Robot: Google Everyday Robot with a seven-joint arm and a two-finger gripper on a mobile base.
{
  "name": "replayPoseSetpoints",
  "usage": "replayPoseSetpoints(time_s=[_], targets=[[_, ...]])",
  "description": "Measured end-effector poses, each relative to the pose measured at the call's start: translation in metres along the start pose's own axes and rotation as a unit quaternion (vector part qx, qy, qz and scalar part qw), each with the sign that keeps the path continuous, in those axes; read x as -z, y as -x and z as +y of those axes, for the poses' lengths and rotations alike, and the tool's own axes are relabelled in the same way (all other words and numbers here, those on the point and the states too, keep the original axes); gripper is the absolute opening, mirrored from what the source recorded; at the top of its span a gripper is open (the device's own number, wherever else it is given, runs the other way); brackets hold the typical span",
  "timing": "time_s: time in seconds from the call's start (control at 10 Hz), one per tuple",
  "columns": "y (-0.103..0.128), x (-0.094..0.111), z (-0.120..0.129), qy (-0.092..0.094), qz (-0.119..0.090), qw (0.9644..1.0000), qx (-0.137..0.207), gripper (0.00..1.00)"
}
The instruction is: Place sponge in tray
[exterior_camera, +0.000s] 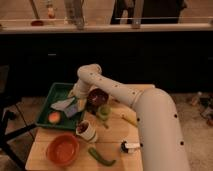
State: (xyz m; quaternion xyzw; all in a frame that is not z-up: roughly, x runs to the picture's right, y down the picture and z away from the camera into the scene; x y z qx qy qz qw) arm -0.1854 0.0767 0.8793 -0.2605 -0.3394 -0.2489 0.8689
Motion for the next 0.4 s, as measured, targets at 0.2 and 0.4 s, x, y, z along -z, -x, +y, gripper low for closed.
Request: replayPoseSetpoints(time_s=[0.2, 0.4], targets=[[0.0014, -0.0008, 0.0006, 0.004, -0.001, 1.0, 0.0, 0.8], [0.0, 0.0026, 0.0026, -0.001, 0.0, 1.0, -0.001, 0.8]])
